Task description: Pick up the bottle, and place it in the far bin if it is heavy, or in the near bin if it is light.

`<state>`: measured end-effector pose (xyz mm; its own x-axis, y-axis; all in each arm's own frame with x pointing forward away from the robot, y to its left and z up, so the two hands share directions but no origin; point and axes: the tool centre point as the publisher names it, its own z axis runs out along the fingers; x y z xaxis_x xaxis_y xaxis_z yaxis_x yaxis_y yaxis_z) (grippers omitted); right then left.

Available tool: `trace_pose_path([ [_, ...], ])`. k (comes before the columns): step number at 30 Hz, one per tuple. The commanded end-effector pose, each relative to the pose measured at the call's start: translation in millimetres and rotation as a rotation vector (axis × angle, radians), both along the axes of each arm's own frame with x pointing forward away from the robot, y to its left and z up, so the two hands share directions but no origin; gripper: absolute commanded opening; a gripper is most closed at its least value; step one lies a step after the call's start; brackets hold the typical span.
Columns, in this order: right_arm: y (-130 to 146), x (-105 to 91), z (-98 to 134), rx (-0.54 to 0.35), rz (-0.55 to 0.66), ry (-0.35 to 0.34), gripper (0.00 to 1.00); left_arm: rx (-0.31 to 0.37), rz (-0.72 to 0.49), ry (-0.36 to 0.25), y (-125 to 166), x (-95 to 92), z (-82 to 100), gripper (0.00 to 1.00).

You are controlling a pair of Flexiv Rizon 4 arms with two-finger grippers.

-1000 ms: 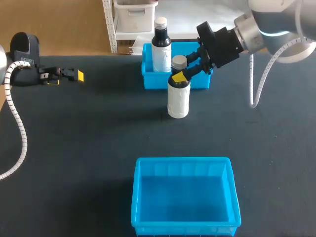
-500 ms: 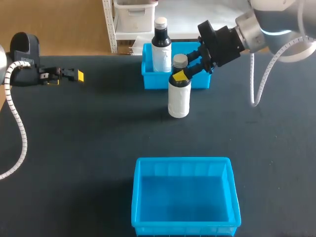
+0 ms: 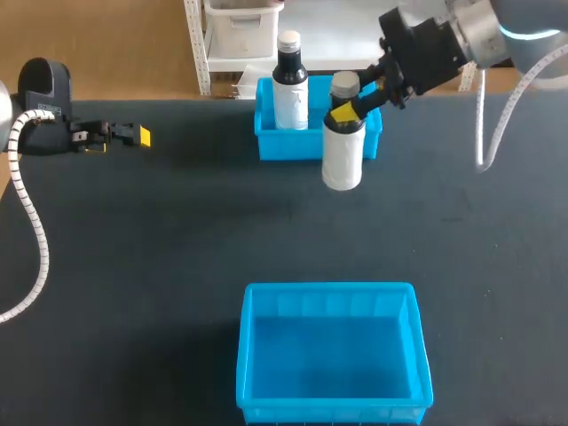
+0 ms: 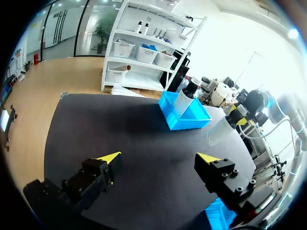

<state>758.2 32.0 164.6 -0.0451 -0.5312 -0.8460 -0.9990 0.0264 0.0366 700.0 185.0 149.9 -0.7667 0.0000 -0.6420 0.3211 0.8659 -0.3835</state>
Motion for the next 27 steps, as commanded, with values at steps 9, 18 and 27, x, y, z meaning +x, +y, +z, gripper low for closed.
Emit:
trace_pose_path([
  [9, -39.8, 2.5, 42.6, -0.015, -0.073, -0.050, 0.00, 0.000, 0.000, 0.000, 0.0, 0.0, 0.0, 1.00],
  [18, -59.3, 27.1, 55.6, -0.019, -0.099, -0.062, 0.00, 0.000, 0.000, 0.000, 0.0, 0.0, 0.0, 1.00],
  [27, -66.3, 58.4, 63.4, -0.003, -0.123, -0.061, 0.00, 0.000, 0.000, 0.000, 0.0, 0.0, 0.0, 1.00],
])
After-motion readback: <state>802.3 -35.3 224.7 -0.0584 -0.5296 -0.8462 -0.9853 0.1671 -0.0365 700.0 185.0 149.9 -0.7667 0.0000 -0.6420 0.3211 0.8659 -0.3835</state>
